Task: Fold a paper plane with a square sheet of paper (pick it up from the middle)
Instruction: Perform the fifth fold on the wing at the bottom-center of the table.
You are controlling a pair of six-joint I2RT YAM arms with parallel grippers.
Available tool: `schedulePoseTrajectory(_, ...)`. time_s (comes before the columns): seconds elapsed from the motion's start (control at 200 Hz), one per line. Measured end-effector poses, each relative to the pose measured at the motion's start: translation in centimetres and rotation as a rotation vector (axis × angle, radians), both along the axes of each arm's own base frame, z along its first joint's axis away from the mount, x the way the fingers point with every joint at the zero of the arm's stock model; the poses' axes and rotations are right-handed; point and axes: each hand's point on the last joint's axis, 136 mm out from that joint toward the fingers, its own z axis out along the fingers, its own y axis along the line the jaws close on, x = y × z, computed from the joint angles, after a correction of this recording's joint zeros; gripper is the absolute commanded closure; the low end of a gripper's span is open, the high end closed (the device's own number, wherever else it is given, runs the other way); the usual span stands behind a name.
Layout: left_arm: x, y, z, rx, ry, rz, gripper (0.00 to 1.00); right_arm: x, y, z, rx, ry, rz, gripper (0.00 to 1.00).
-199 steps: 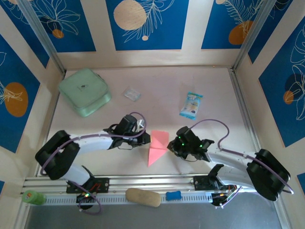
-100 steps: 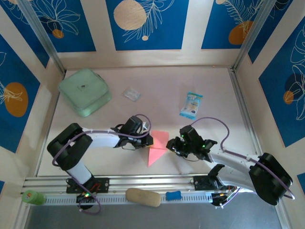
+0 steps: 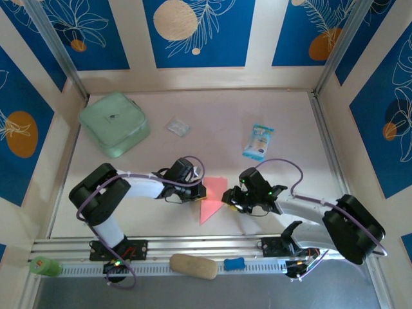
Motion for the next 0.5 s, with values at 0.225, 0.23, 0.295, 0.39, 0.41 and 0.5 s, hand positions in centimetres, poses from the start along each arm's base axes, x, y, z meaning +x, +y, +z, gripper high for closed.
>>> schedulePoseTrajectory(0.225,0.0,0.0,0.0,-0.001,-0.001,0.000,0.98,0.9,0.9,0.3,0.032,0.001,0.008,0.61)
schedulePoseTrajectory(0.23,0.0,0.0,0.0,-0.001,-0.001,0.000,0.98,0.9,0.9,0.3,0.033,0.001,0.008,0.61)
schedulePoseTrajectory(0.295,0.0,0.0,0.0,-0.001,-0.001,0.000,0.99,1.2,1.0,0.2,0.042,0.003,0.002,0.61)
schedulePoseTrajectory(0.39,0.0,0.0,0.0,-0.002,-0.002,0.000,0.98,1.5,1.0,0.4,0.054,0.002,-0.007,0.61)
schedulePoseTrajectory(0.41,0.0,0.0,0.0,-0.002,-0.002,0.000,0.99,1.6,1.0,0.4,0.055,0.002,-0.007,0.61)
schedulePoseTrajectory(0.5,0.0,0.0,0.0,-0.002,-0.002,0.000,0.98,1.6,1.0,0.4,0.056,0.001,-0.007,0.61)
